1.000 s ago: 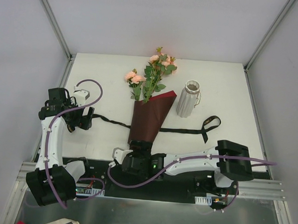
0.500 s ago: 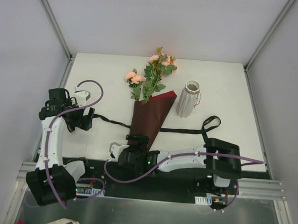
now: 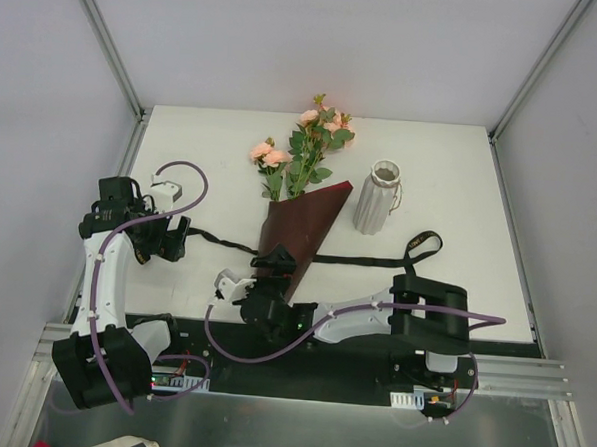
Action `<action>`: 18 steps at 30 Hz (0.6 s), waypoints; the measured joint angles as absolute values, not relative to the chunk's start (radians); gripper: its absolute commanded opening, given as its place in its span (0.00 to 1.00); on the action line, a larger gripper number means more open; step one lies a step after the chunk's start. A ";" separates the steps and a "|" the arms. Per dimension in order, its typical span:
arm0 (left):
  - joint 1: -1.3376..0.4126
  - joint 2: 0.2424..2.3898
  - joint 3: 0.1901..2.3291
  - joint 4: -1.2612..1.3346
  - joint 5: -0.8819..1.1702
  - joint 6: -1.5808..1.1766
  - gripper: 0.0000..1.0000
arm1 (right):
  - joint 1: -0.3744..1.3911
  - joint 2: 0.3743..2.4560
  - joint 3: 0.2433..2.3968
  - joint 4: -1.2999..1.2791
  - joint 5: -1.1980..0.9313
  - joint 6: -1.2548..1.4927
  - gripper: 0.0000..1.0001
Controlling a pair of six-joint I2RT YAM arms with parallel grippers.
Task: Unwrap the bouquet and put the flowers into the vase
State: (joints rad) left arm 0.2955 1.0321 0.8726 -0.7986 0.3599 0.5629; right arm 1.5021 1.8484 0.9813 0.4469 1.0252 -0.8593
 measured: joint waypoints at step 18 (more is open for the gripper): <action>0.295 1.020 0.907 -0.810 0.360 0.566 0.99 | 1.656 1.732 0.860 1.245 1.328 -1.551 0.96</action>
State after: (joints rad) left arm 0.2955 1.0199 0.9066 -0.8101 0.3603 0.5659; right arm 1.6558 1.7321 0.8604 1.2446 1.3285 -1.5505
